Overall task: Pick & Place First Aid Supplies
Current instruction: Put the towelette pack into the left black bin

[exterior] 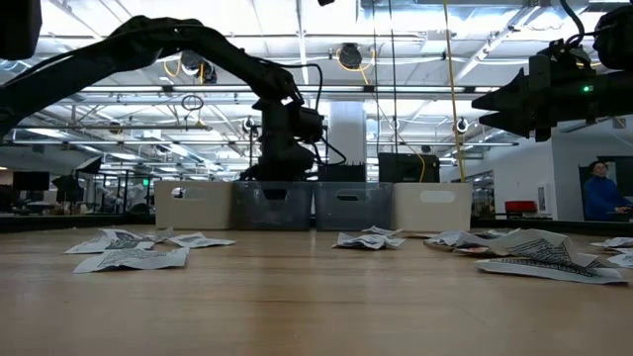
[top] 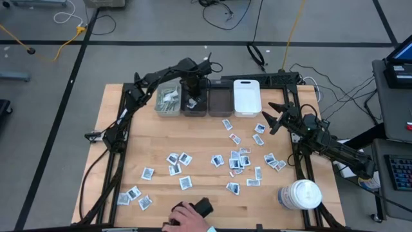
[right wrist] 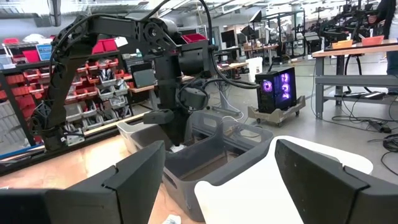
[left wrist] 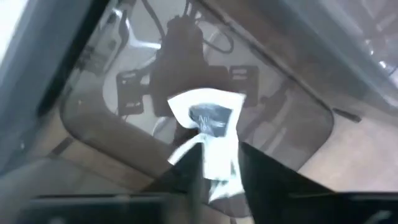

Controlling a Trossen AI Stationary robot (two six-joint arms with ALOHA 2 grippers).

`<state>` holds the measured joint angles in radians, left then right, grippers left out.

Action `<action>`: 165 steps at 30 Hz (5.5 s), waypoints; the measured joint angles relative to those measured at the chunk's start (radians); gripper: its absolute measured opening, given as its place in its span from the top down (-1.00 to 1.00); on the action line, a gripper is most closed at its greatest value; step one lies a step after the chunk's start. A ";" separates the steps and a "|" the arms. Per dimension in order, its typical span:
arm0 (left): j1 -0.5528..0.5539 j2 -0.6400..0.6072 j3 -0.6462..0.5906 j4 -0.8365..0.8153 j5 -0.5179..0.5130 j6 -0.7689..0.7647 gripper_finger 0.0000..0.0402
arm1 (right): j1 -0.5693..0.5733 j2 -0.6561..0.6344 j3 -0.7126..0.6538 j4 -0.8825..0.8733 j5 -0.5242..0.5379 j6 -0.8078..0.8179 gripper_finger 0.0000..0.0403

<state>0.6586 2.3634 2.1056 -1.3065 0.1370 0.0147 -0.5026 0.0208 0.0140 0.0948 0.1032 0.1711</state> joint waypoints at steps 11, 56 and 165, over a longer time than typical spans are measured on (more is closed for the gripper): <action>0.001 0.000 0.000 0.003 0.021 0.013 -0.42 | 0.000 0.000 0.000 0.000 0.000 0.000 -0.48; -0.210 -0.884 -1.041 0.336 0.081 0.350 -0.64 | 0.000 0.000 0.000 0.000 0.000 0.000 -0.48; -0.743 -0.617 -0.795 0.317 -0.103 0.371 0.92 | 0.000 0.000 0.000 -0.001 0.000 0.000 -0.48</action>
<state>-0.0840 1.7468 1.3108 -0.9898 0.0338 0.3859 -0.5022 0.0211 0.0139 0.0937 0.1032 0.1711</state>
